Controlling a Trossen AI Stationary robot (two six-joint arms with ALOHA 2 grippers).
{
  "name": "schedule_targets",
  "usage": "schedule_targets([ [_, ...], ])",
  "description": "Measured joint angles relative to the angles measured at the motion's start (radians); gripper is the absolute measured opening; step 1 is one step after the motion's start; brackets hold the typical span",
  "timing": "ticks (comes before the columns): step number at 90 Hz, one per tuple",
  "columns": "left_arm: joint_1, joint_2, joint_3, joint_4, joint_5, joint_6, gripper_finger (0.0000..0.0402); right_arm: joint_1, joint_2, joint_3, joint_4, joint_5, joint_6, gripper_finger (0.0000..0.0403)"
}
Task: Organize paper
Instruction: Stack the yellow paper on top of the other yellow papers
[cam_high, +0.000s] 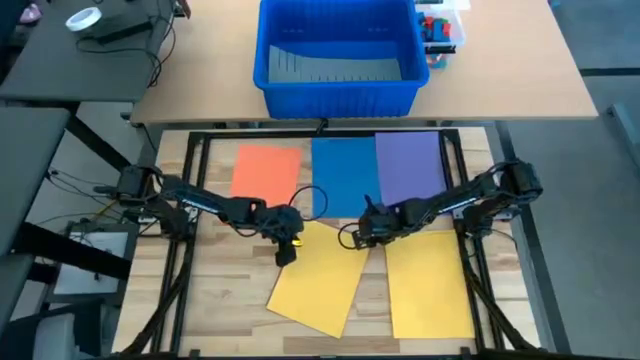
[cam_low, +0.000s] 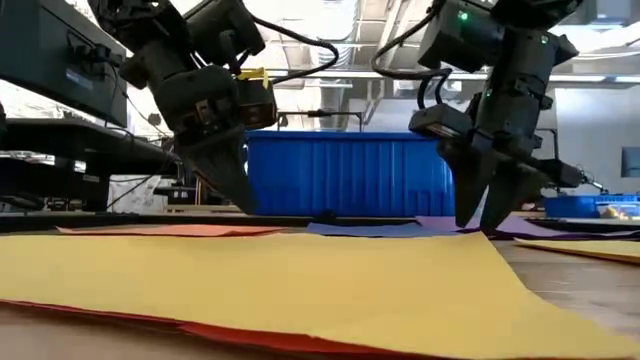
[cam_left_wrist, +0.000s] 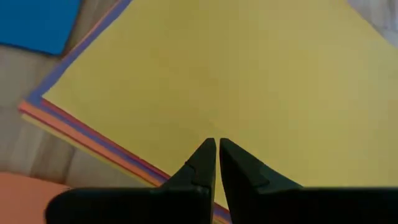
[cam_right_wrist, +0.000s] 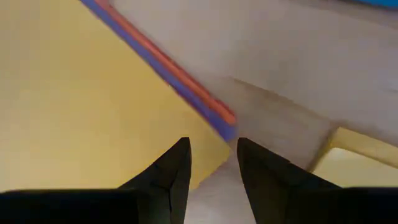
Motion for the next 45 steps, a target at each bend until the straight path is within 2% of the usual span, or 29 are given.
schedule_targets([
  [24,0.0,0.0,0.0,0.047,0.0,-0.002,0.0006,0.008,0.0,0.0,0.018,-0.006,0.0,0.0123],
  [45,-0.006,0.0,0.0,0.091,0.001,-0.015,0.0006,0.027,0.0,0.0,0.121,-0.03,-0.001,0.0123],
])
